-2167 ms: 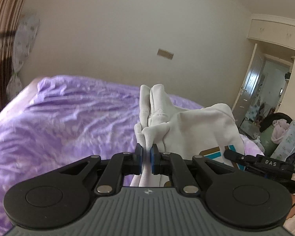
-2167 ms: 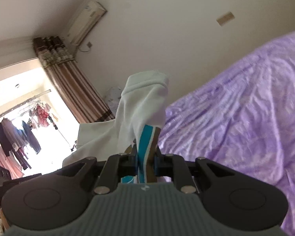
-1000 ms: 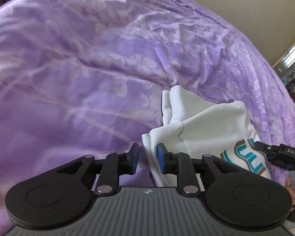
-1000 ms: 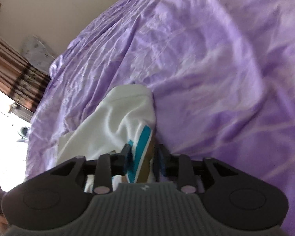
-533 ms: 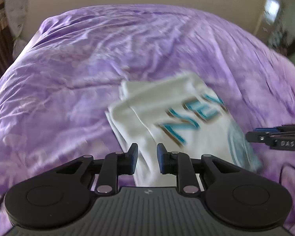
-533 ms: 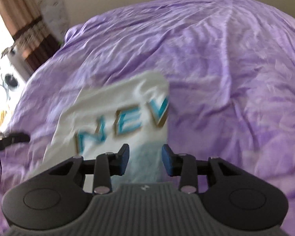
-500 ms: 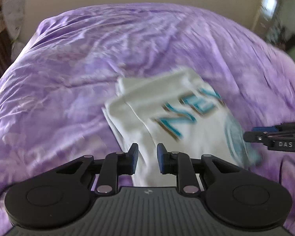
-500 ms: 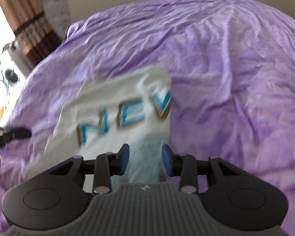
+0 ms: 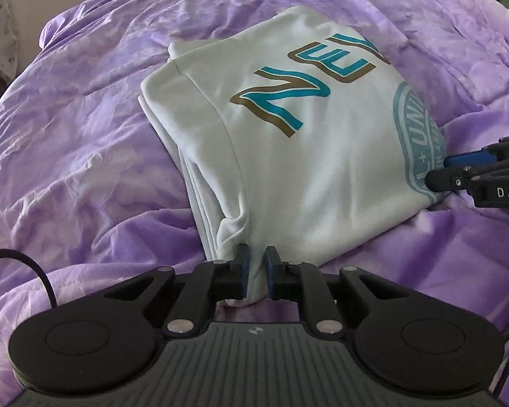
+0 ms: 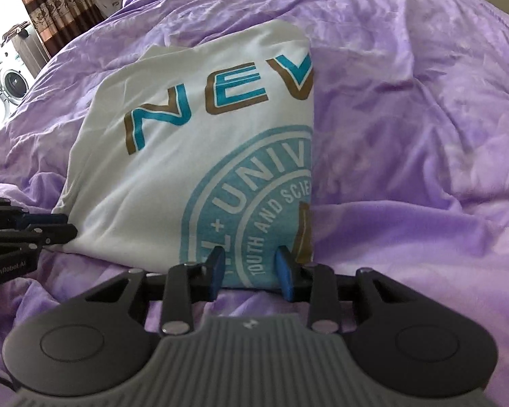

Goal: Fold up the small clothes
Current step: 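Open both grippers and withdraw them from the folded T-shirt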

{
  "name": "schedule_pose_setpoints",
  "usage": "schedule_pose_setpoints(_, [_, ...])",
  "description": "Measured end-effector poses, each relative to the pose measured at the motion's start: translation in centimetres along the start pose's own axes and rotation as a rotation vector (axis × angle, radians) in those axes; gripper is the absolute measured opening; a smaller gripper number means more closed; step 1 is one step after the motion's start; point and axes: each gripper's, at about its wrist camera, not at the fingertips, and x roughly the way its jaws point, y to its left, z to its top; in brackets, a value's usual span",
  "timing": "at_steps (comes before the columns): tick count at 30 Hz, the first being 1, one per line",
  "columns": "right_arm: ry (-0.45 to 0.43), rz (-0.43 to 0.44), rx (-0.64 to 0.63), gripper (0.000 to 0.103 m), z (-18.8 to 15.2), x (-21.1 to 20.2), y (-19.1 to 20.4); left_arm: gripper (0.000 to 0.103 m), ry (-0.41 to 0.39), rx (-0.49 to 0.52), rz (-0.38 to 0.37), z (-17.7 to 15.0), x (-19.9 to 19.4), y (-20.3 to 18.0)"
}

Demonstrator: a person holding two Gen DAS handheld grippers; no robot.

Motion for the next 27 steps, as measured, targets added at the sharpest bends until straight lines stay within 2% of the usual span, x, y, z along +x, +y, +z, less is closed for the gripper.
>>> schedule_pose_setpoints(3, [-0.010,-0.008,-0.023,0.029,0.2,-0.4,0.5,0.016,-0.015,-0.031,-0.004,0.1,-0.9,0.2])
schedule_pose_setpoints(5, [-0.033,-0.017,-0.038,0.030,0.7,-1.5,0.8,0.016,-0.053,-0.026,0.021,0.4,-2.5,-0.3])
schedule_pose_setpoints(9, [-0.127,-0.026,-0.070,0.033,1.3,-5.2,1.5,0.018,-0.228,0.010,0.096,0.7,-8.1,-1.1])
schedule_pose_setpoints(13, [-0.265,-0.037,-0.098,0.046,2.5,-10.6,2.2,0.028,-0.383,-0.035,0.138,1.3,-14.8,-0.5])
schedule_pose_setpoints(15, [-0.330,-0.033,-0.104,0.053,2.9,-13.6,2.5,0.030,-0.457,-0.062,0.160,1.6,-17.9,0.2])
schedule_pose_setpoints(18, [-0.412,-0.025,-0.113,0.060,3.1,-17.9,2.6,0.043,-0.567,-0.107,0.212,1.5,-23.0,1.5])
schedule_pose_setpoints(21, [-0.449,0.004,-0.092,0.062,2.8,-21.8,2.3,0.048,-0.581,-0.138,0.231,1.4,-26.4,2.5])
schedule_pose_setpoints(24, [-0.457,-0.002,-0.097,0.071,1.9,-24.5,2.2,0.060,-0.554,-0.142,0.262,0.7,-28.9,3.1])
schedule_pose_setpoints(27, [-0.453,-0.005,-0.112,0.074,0.4,-25.9,2.6,0.071,-0.561,-0.140,0.280,-0.5,-30.2,2.8])
